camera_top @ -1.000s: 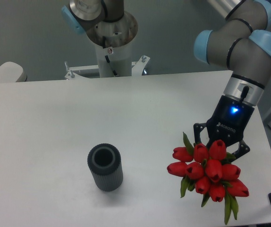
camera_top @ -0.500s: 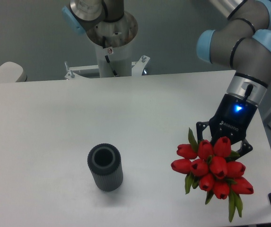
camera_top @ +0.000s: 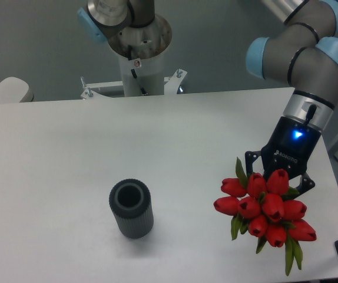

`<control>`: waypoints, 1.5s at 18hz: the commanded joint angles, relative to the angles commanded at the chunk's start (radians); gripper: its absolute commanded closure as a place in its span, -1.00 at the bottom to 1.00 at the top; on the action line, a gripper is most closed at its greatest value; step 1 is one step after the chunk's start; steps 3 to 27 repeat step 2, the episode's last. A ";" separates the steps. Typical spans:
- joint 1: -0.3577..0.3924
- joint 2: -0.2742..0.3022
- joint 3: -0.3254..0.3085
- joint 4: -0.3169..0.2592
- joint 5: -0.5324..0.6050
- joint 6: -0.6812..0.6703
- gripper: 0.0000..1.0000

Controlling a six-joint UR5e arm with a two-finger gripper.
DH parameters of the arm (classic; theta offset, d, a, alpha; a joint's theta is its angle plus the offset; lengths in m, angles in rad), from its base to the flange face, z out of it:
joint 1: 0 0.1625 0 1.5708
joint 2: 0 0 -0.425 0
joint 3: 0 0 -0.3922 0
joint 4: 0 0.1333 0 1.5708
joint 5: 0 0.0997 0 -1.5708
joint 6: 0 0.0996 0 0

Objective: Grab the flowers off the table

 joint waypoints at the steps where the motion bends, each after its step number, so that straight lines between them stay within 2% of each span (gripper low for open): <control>1: 0.002 0.000 0.000 0.000 0.002 0.002 0.61; 27: 0.002 0.000 -0.002 0.002 0.002 0.003 0.61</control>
